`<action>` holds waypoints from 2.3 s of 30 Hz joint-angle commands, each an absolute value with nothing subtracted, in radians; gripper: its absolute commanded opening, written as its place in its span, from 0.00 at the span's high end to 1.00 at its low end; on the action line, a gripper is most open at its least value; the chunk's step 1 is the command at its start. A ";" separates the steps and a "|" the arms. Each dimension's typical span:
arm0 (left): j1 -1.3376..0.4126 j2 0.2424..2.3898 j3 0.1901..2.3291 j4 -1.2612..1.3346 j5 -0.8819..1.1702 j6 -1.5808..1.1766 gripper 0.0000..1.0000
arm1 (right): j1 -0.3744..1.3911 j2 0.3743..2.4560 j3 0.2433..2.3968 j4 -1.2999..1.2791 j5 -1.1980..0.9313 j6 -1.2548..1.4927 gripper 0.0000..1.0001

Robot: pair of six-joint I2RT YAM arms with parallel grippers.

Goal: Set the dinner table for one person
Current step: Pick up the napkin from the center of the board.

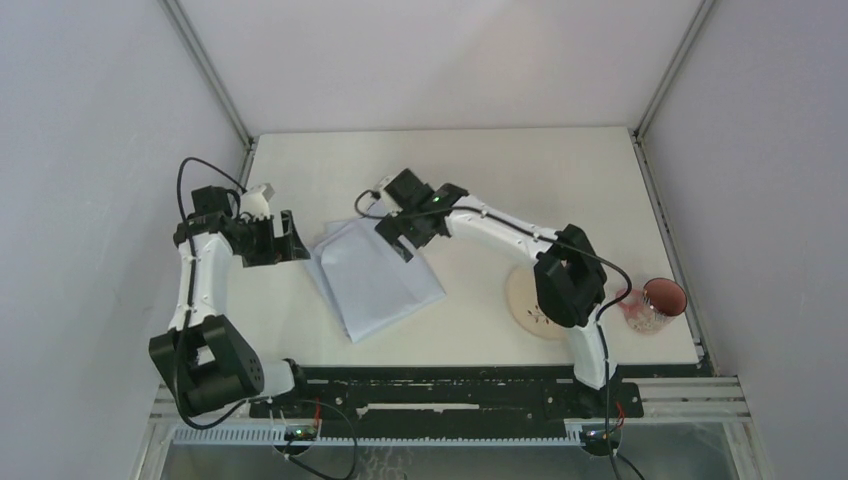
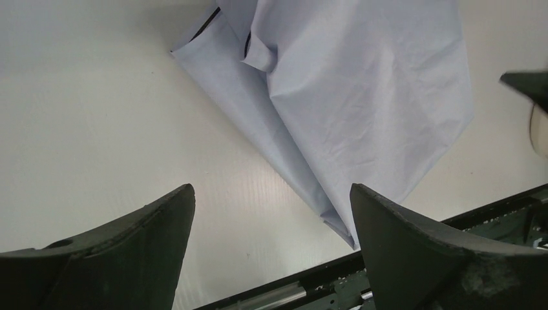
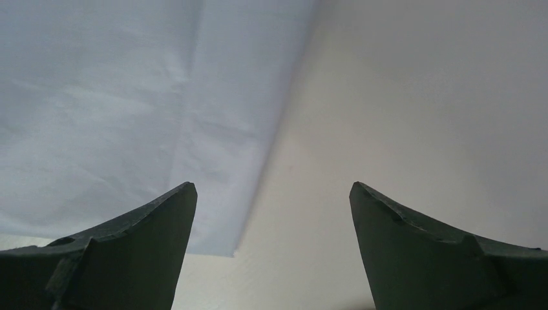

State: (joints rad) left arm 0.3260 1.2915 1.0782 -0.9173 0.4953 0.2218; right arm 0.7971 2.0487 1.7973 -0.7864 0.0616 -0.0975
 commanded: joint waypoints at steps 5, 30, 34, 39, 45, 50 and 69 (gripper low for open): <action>0.401 1.413 1.052 -0.862 0.626 0.136 0.07 | 0.902 1.981 1.789 -0.616 0.330 -0.089 0.04; 0.637 1.220 0.944 -0.587 0.433 0.007 0.06 | 1.200 2.256 2.058 -0.682 0.451 -0.071 0.04; 0.639 1.151 0.913 -0.526 0.277 -0.020 0.06 | 1.211 2.302 2.128 -0.707 0.435 -0.055 0.04; 0.638 1.094 0.878 -0.479 0.183 -0.009 0.05 | 1.212 2.293 2.127 -0.693 0.337 -0.015 0.04; 0.639 1.111 0.867 -0.479 0.182 0.003 0.05 | 1.209 2.289 2.133 -0.715 0.171 0.039 0.05; 0.638 1.094 0.849 -0.458 0.184 0.000 0.05 | 1.207 2.313 2.138 -0.729 0.105 0.063 0.05; 0.638 1.064 0.827 -0.486 0.256 0.026 0.05 | 1.229 2.442 2.188 -0.711 0.328 0.031 0.18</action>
State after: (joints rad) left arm 0.6319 1.1000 0.8627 -0.4965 0.2176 0.0029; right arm 1.2201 2.4649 2.1548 -0.7437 0.2604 0.0410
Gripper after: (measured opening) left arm 0.951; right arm 0.844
